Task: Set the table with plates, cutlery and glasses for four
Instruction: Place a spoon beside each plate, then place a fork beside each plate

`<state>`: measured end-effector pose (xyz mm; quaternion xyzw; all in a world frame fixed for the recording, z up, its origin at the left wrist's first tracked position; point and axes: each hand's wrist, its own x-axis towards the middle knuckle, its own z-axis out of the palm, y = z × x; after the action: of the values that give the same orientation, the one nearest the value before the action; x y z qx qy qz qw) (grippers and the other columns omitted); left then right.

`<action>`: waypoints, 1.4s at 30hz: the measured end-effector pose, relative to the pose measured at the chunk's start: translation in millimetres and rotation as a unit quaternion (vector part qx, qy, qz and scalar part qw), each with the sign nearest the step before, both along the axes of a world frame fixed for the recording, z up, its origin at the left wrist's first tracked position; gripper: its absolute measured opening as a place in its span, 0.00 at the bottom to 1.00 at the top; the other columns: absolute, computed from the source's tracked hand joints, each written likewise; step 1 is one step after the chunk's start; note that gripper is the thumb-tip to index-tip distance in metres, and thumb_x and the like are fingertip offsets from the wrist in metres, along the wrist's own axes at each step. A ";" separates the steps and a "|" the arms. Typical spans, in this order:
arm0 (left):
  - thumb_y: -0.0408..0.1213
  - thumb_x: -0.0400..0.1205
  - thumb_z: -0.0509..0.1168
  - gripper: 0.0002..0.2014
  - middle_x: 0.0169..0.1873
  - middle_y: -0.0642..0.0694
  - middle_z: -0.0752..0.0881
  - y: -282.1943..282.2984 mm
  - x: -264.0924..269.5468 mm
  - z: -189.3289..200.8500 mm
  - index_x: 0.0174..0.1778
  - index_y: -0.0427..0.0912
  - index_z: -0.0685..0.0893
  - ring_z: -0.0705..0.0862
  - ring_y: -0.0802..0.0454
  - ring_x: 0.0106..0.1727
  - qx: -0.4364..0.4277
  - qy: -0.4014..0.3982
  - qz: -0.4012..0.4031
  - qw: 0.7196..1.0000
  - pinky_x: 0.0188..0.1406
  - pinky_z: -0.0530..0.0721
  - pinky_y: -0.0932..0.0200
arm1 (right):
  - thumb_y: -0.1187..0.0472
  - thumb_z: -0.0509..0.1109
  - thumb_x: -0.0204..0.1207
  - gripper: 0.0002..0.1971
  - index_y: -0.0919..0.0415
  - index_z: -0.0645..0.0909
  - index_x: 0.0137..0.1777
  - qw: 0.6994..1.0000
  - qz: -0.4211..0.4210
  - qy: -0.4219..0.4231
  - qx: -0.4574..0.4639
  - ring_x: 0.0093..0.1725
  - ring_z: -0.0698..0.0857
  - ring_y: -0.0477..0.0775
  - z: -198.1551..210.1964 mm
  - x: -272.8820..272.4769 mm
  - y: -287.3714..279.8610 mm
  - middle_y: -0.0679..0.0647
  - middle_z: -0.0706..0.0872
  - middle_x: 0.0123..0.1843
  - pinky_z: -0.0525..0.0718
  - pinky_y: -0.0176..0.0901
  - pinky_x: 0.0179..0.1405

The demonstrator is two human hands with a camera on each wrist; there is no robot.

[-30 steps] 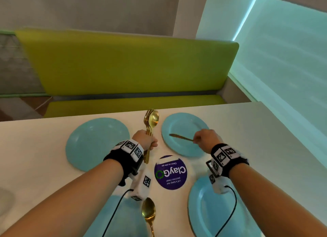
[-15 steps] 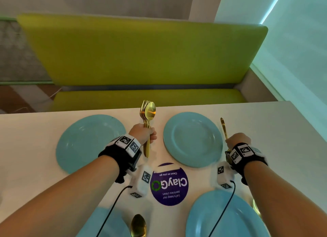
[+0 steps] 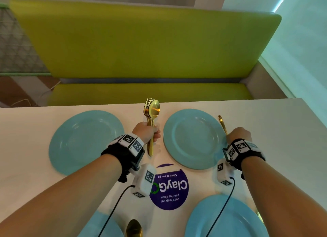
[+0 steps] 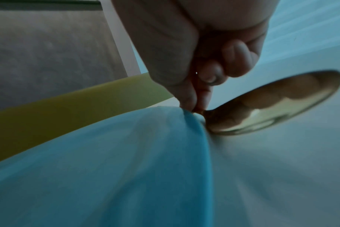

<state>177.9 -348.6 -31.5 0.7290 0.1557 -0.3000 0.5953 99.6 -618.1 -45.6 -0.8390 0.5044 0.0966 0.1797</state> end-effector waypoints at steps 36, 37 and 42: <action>0.22 0.82 0.60 0.09 0.31 0.41 0.81 26.3 -29.9 20.0 0.38 0.37 0.77 0.80 0.52 0.29 0.015 0.000 -0.065 0.998 0.33 0.80 0.60 | 0.62 0.65 0.79 0.13 0.57 0.85 0.60 0.953 0.264 -0.147 0.003 0.59 0.84 0.57 58.2 -3.3 106.8 0.56 0.87 0.60 0.80 0.45 0.62; 0.21 0.81 0.61 0.09 0.30 0.41 0.81 31.6 -34.6 23.8 0.38 0.37 0.77 0.80 0.53 0.26 0.014 -0.006 -0.074 0.997 0.29 0.80 0.62 | 0.63 0.65 0.79 0.12 0.57 0.86 0.59 0.945 0.290 -0.150 0.007 0.58 0.85 0.57 60.8 -7.4 122.6 0.56 0.87 0.59 0.80 0.43 0.60; 0.20 0.78 0.65 0.10 0.31 0.38 0.82 74.7 -68.9 44.1 0.40 0.38 0.73 0.78 0.54 0.23 -0.010 -0.005 -0.129 0.992 0.19 0.76 0.68 | 0.61 0.64 0.80 0.13 0.56 0.85 0.60 0.911 0.387 -0.139 -0.011 0.57 0.84 0.60 70.3 -39.5 207.3 0.58 0.86 0.58 0.79 0.44 0.56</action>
<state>109.0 -273.9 12.6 0.7388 0.0541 -0.3719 0.5594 60.1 -410.8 24.6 -0.9754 0.1108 0.0361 0.1873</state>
